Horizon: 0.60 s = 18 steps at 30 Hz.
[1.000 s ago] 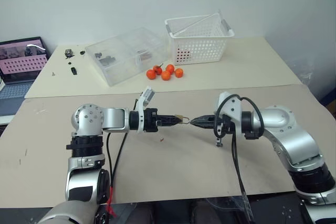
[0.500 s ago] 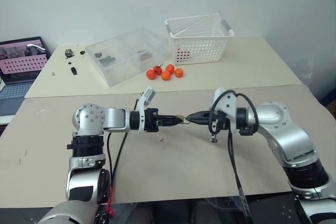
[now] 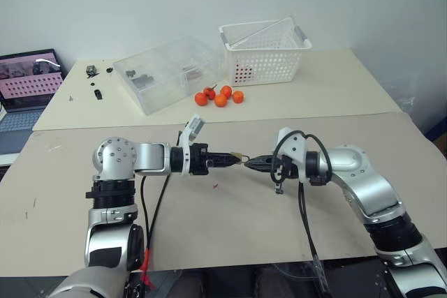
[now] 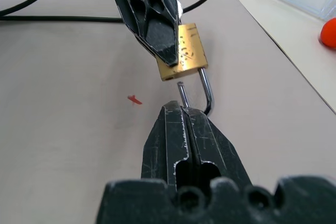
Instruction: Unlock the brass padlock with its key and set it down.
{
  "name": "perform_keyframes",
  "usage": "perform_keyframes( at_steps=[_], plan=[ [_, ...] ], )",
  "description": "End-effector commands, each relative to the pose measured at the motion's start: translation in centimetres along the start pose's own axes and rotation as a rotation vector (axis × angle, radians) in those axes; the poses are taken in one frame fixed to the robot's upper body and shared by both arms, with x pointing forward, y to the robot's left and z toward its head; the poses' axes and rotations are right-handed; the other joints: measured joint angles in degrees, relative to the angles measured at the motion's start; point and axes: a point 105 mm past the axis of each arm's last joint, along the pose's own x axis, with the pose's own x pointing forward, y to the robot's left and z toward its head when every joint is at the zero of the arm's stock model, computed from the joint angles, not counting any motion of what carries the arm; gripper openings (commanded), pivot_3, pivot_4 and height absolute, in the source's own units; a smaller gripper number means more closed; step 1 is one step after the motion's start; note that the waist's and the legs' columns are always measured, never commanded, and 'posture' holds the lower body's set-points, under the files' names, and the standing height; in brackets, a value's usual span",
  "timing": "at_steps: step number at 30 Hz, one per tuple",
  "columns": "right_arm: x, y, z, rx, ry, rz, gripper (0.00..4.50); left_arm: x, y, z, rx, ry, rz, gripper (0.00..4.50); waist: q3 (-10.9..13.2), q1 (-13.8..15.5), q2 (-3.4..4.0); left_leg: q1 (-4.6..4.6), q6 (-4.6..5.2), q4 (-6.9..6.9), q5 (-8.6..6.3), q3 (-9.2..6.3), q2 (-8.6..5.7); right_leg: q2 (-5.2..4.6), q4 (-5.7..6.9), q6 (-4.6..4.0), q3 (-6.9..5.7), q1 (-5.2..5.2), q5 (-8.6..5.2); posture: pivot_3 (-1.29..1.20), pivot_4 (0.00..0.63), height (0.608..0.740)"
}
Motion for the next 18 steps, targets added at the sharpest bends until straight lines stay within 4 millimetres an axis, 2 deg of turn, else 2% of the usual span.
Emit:
perform_keyframes(
  at_steps=[1,18],
  plan=[
    [0.2,-0.3,1.1,-0.049,-0.040,-0.004,0.05,-0.6,-0.8,0.2,0.037,-0.018,-0.018,0.03,0.0,0.0,0.00,0.00,0.00,-0.01,0.00,0.00,0.01,0.00,0.00,0.00,0.00,0.00,0.00,0.00,0.150,0.740],
    [0.7,-1.8,1.2,-0.044,-0.065,-0.090,0.05,-0.4,-0.9,0.0,0.022,-0.047,-0.025,0.03,0.0,0.0,0.01,0.01,-0.08,-0.03,0.04,-0.01,0.01,0.00,0.02,-0.01,0.01,-0.01,0.00,0.00,0.150,0.740]
  ],
)
